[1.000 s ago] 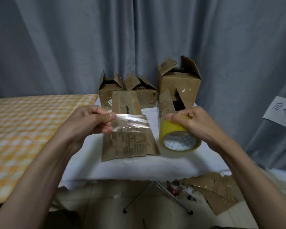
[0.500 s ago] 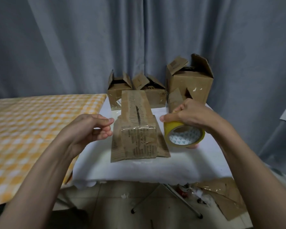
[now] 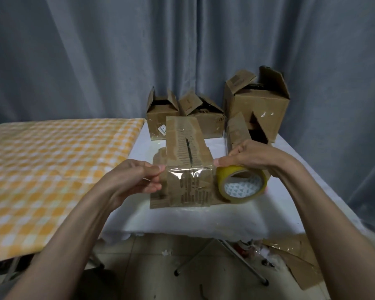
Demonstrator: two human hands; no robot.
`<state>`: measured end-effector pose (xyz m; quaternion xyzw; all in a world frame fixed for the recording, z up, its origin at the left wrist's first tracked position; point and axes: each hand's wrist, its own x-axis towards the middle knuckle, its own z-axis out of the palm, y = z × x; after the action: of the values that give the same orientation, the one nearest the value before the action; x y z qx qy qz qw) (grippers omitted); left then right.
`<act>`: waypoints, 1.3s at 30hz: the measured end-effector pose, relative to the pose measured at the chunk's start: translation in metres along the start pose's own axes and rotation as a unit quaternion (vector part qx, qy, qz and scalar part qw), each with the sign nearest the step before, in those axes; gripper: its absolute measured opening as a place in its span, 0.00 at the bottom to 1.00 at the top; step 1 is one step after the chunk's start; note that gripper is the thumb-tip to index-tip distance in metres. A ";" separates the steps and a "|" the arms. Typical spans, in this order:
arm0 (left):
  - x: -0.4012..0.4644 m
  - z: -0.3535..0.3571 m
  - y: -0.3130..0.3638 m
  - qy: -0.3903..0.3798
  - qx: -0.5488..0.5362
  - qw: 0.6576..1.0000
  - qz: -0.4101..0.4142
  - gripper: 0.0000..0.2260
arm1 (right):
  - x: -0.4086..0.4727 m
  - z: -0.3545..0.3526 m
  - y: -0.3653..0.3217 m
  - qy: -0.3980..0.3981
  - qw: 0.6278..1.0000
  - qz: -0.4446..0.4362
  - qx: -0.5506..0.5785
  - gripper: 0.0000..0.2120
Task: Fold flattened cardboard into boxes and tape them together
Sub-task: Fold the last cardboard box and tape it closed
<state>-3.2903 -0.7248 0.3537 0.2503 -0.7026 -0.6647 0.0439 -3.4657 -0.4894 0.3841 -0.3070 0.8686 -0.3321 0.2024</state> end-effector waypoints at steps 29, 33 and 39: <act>-0.024 0.092 -0.015 0.183 0.503 0.783 0.316 0.36 | -0.032 0.020 0.008 -0.099 0.983 -0.038 0.150 0.16; -0.026 0.094 -0.016 0.183 0.520 0.775 0.310 0.40 | -0.026 0.028 0.011 -0.121 0.983 -0.035 0.136 0.15; -0.026 0.100 -0.017 0.208 0.526 0.766 0.307 0.42 | -0.030 0.030 0.021 -0.128 0.982 -0.042 0.134 0.18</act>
<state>-3.3018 -0.6230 0.3335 0.1374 -0.9551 -0.0742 0.2520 -3.4359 -0.4707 0.3525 -0.3537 0.7695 -0.4114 0.3368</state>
